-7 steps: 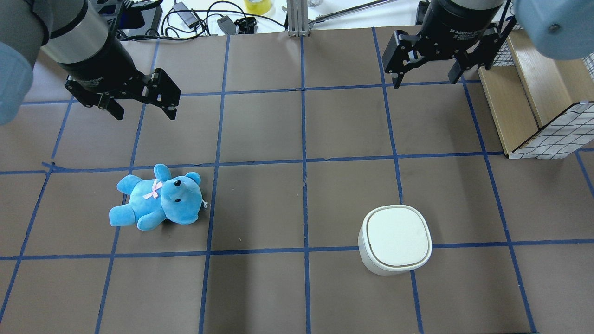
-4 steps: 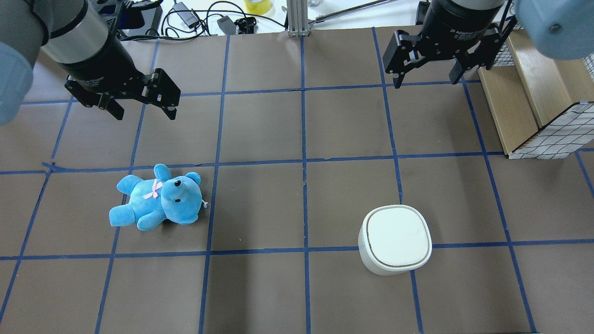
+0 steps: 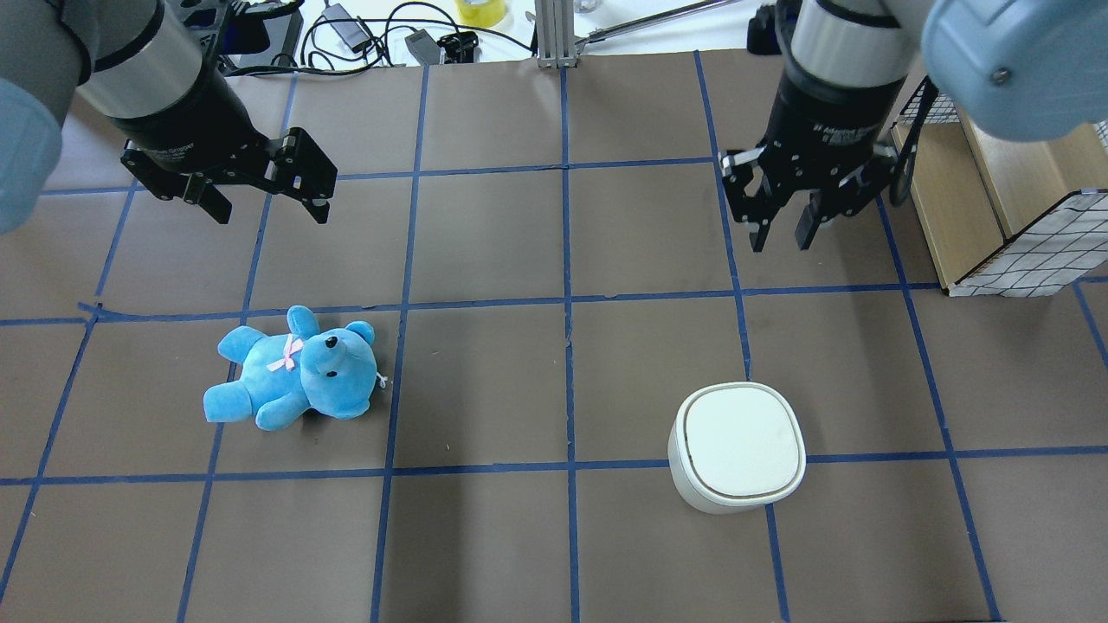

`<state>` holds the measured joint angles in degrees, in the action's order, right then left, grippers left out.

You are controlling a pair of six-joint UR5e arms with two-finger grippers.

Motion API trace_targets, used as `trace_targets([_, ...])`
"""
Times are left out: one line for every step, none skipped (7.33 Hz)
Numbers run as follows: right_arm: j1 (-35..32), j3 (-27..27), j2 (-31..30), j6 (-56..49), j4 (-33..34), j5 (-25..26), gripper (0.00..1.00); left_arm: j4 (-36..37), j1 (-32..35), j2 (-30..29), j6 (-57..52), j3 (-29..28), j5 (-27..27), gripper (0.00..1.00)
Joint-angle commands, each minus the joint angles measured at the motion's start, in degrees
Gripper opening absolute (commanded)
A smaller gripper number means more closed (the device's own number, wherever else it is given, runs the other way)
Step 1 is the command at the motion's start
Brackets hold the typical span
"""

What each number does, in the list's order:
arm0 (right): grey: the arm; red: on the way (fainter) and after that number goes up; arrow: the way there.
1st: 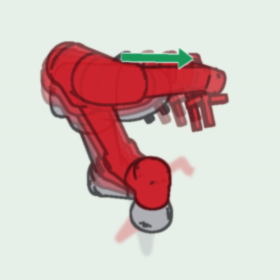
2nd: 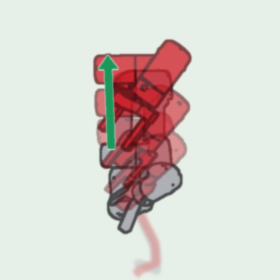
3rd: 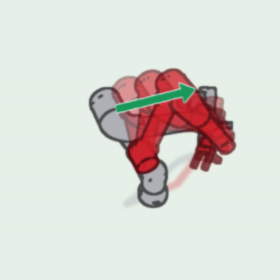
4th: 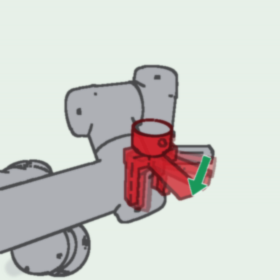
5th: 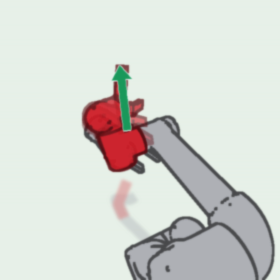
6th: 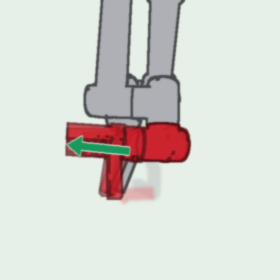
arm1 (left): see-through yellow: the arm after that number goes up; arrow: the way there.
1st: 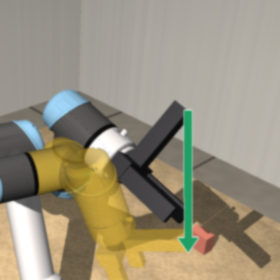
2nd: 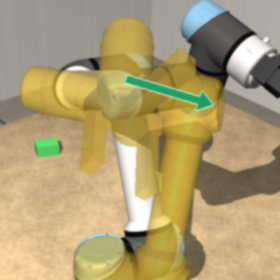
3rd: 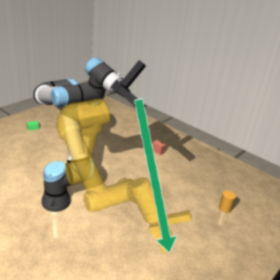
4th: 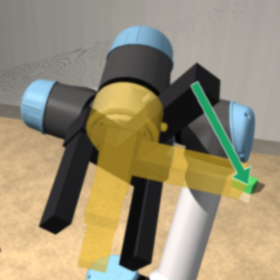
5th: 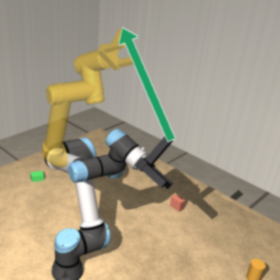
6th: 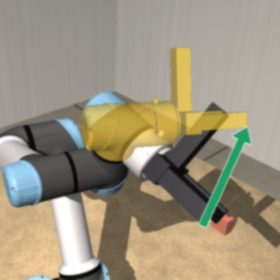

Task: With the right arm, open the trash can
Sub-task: 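Lower the right gripper onto the white trash can lid and press it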

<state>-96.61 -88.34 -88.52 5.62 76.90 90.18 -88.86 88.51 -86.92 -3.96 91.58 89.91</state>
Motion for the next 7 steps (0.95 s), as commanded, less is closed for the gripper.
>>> trace_targets([-4.8, -9.3, -0.1, 4.8, -2.2, 5.0, 0.00, 0.0, 0.0, 0.0, 0.0, 0.0, 0.0, 1.00])
trace_targets([-7.2, -13.2, 0.0, 7.6, -0.3, 7.2, 0.00, 0.0, 0.0, 0.0, 0.0, 0.0, 0.0, 1.00])
trace_targets([-8.5, -18.3, 0.5, 9.1, 5.5, 7.3, 0.00, 0.0, 0.0, 0.0, 0.0, 0.0, 0.0, 1.00])
trace_targets([-8.5, -24.3, 0.6, 9.6, 12.8, 7.8, 0.00, 0.0, 0.0, 0.0, 0.0, 0.0, 0.0, 1.00])
trace_targets([-8.5, -26.2, 0.5, 9.2, 16.0, 8.5, 0.00, 0.0, 0.0, 0.0, 0.0, 0.0, 0.0, 1.00])
trace_targets([-8.5, -26.2, 0.5, 9.3, 16.0, 8.4, 0.00, 0.0, 0.0, 0.0, 0.0, 0.0, 0.0, 1.00])
trace_targets([-8.5, -26.0, 0.1, 9.3, 16.0, 8.6, 0.00, 0.0, 0.0, 0.0, 0.0, 0.0, 0.0, 1.00])
